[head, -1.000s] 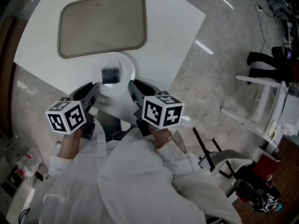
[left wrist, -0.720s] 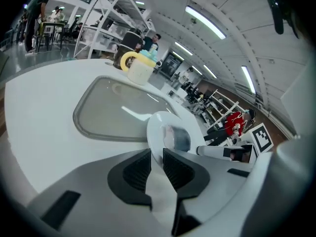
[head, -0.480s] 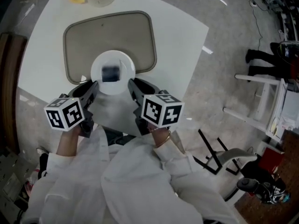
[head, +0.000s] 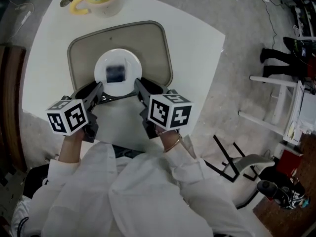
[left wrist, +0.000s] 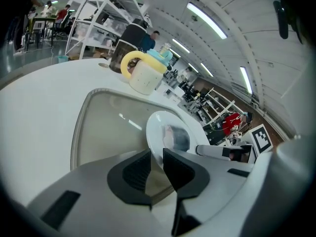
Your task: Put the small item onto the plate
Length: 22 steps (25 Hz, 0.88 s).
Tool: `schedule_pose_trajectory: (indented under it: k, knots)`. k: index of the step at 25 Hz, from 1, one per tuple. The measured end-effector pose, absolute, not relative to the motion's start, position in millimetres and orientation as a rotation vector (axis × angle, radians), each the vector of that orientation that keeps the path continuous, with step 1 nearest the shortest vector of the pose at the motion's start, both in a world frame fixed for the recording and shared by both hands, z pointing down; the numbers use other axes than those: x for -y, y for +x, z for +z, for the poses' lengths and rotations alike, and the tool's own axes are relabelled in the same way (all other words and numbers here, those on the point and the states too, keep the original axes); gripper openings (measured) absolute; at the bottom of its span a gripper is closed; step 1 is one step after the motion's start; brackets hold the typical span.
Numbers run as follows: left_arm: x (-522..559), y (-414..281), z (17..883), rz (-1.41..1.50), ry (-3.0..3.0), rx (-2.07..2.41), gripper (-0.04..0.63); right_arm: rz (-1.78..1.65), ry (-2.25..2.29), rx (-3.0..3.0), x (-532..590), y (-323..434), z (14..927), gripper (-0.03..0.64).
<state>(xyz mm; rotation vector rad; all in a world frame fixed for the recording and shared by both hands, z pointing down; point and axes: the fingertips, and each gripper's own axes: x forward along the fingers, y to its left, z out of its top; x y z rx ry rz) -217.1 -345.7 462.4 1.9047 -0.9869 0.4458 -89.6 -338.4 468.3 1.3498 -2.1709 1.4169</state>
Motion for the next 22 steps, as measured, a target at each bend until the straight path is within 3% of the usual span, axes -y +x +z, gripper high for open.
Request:
schedule_pose_trajectory:
  k: [22]
  knots:
    - [374.2,-207.3,484.0,0.568,1.880,0.993,0.077,1.380,1.342,2.065,365.3,-83.3,492.5,0.066]
